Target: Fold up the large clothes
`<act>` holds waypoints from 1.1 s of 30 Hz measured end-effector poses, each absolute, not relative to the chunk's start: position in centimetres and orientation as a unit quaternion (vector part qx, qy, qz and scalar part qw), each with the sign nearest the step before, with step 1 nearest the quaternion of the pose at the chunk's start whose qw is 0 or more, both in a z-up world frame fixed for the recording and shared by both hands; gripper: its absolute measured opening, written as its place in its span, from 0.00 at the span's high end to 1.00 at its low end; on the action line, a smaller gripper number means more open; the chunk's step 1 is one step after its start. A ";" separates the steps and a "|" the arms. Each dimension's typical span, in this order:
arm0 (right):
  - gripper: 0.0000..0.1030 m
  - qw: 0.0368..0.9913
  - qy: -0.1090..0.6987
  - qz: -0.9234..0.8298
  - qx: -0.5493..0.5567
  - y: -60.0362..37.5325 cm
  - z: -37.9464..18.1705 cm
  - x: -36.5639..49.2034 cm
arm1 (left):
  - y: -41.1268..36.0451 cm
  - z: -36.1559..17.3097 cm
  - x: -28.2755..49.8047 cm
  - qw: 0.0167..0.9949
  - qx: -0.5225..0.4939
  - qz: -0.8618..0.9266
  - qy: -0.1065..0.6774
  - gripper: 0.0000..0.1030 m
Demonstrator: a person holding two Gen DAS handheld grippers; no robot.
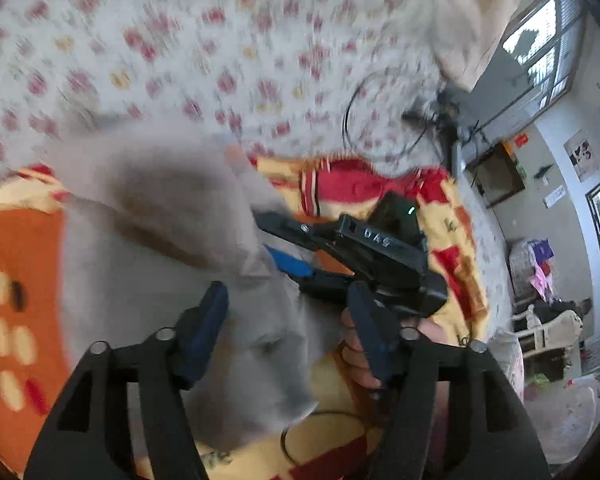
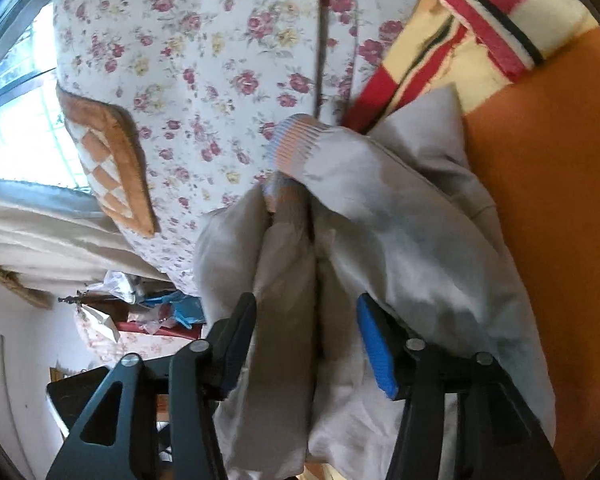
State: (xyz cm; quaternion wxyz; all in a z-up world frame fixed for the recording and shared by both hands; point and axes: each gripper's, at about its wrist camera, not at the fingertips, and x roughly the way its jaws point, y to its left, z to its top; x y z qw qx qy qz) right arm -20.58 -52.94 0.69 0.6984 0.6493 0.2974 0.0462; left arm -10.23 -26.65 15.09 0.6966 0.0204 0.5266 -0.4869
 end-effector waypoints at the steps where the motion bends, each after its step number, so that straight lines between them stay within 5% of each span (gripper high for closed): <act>1: 0.40 0.699 0.293 0.047 0.650 -52.8 1.0 -20.5 | -25.3 16.2 -10.1 0.710 0.022 -0.479 0.516 0.38; 6: 0.20 0.718 0.252 0.050 0.647 -52.4 2.7 -20.8 | -20.5 14.9 -8.9 0.792 0.072 -0.365 0.484 0.37; 12: 0.11 0.785 0.319 0.039 0.531 -50.2 5.6 -17.8 | -20.4 6.2 -11.3 0.754 0.097 -0.349 0.548 0.37; 19: 0.08 0.845 0.400 0.060 0.351 -45.9 7.6 -12.3 | -20.6 4.5 -13.1 0.772 0.087 -0.342 0.528 0.33; 21: 0.22 0.850 0.391 0.037 0.350 -46.0 7.3 -11.7 | -21.0 4.7 -13.3 0.773 0.095 -0.343 0.526 0.33; 23: 0.93 0.851 0.381 0.015 0.360 -46.4 7.2 -11.8 | -21.0 5.3 -13.5 0.772 0.101 -0.347 0.523 0.33; 31: 0.95 0.884 0.300 -0.037 0.357 -50.6 11.8 -16.8 | -22.0 7.0 -15.5 0.761 0.072 -0.401 0.505 0.33; 33: 0.95 0.862 0.333 -0.052 0.379 -52.7 9.8 -16.6 | -22.8 6.6 -15.9 0.768 0.093 -0.390 0.500 0.33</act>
